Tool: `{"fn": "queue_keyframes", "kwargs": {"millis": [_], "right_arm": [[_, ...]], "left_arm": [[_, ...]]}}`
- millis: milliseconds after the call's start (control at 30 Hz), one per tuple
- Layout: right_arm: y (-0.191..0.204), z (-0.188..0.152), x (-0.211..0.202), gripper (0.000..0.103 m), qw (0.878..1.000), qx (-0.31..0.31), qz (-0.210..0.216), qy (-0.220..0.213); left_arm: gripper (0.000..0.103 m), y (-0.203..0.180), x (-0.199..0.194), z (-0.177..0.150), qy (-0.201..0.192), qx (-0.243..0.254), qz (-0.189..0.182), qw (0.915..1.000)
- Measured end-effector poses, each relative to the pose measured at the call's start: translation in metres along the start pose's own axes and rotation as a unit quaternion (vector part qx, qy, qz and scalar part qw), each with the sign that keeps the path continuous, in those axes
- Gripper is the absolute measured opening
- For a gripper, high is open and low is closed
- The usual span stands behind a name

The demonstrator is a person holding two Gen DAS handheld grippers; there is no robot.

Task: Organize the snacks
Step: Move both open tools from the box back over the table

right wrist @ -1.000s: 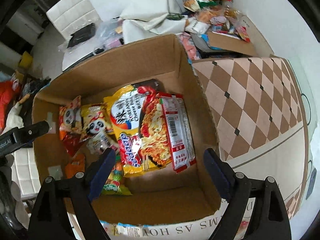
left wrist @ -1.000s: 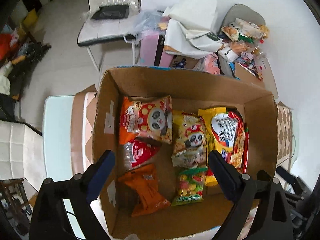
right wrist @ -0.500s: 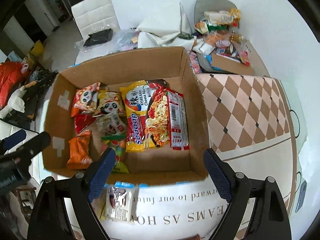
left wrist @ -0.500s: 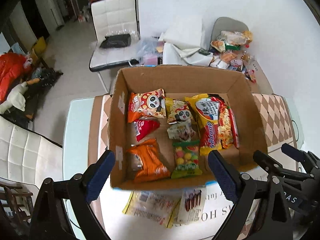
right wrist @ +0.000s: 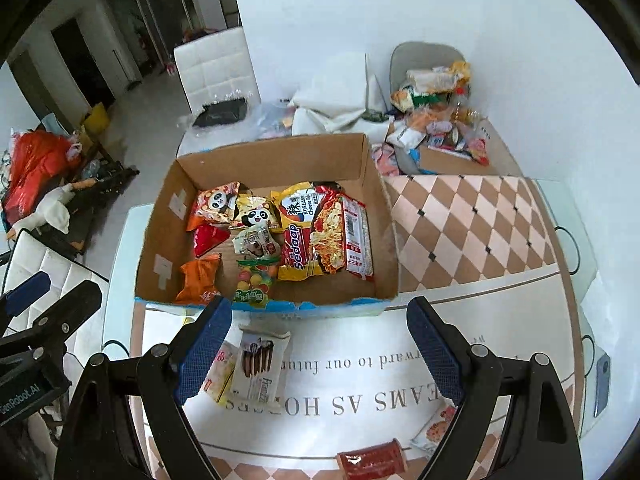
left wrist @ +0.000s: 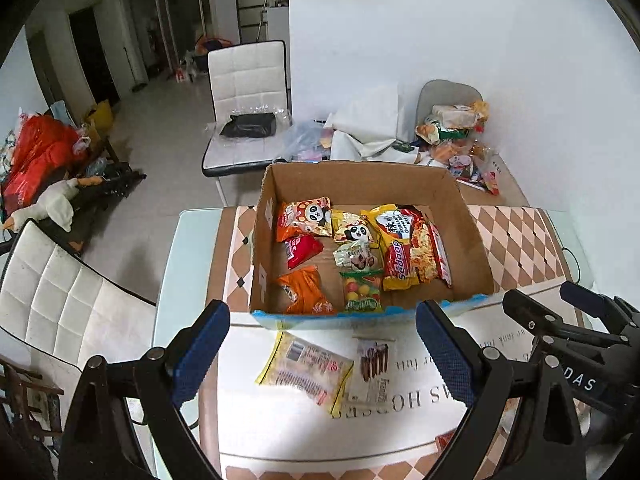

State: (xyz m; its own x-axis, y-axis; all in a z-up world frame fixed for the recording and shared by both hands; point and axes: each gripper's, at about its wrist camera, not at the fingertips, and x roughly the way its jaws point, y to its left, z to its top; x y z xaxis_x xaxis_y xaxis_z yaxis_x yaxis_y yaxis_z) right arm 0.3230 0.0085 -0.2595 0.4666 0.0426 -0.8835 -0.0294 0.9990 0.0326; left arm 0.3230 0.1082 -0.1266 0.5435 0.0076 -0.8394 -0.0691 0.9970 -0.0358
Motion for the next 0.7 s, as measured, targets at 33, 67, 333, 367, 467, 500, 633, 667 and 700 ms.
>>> {"fn": "queue_keyframes", "kwargs": {"millis": [33, 67, 333, 367, 467, 500, 633, 667, 700], "right_arm": [[0.0, -0.002, -0.005, 0.091, 1.0, -0.001, 0.001, -0.003], [0.001, -0.007, -0.012, 0.091, 1.0, -0.003, 0.002, -0.008], [0.004, -0.027, -0.046, 0.091, 0.999, -0.016, 0.013, -0.029], [0.003, -0.029, -0.048, 0.091, 0.999, -0.014, 0.017, -0.028], [-0.005, -0.036, -0.049, 0.095, 0.999, 0.004, 0.037, -0.006], [-0.012, -0.04, -0.046, 0.098, 0.999, 0.016, 0.048, 0.009], [-0.042, -0.069, -0.022, 0.098, 0.991, 0.077, 0.079, 0.078], [-0.051, -0.082, -0.011, 0.098, 0.987, 0.094, 0.082, 0.103], [-0.061, -0.098, 0.004, 0.098, 0.981, 0.113, 0.082, 0.132]], "left_arm": [[0.095, -0.001, -0.006, -0.004, -0.004, 0.0, -0.002, 1.0], [0.095, -0.003, -0.011, -0.007, -0.008, 0.001, -0.001, 1.0], [0.095, -0.009, -0.034, -0.028, -0.018, -0.009, -0.004, 0.9998], [0.095, -0.009, -0.036, -0.03, -0.018, -0.011, -0.002, 0.9998], [0.095, -0.007, -0.037, -0.037, -0.011, -0.021, 0.01, 0.9997], [0.095, -0.006, -0.036, -0.041, -0.006, -0.022, 0.017, 0.9996], [0.095, -0.001, -0.021, -0.063, 0.028, -0.03, 0.039, 0.9984], [0.095, 0.001, -0.016, -0.071, 0.038, -0.035, 0.038, 0.9979], [0.095, 0.003, -0.008, -0.079, 0.054, -0.041, 0.037, 0.997]]}}
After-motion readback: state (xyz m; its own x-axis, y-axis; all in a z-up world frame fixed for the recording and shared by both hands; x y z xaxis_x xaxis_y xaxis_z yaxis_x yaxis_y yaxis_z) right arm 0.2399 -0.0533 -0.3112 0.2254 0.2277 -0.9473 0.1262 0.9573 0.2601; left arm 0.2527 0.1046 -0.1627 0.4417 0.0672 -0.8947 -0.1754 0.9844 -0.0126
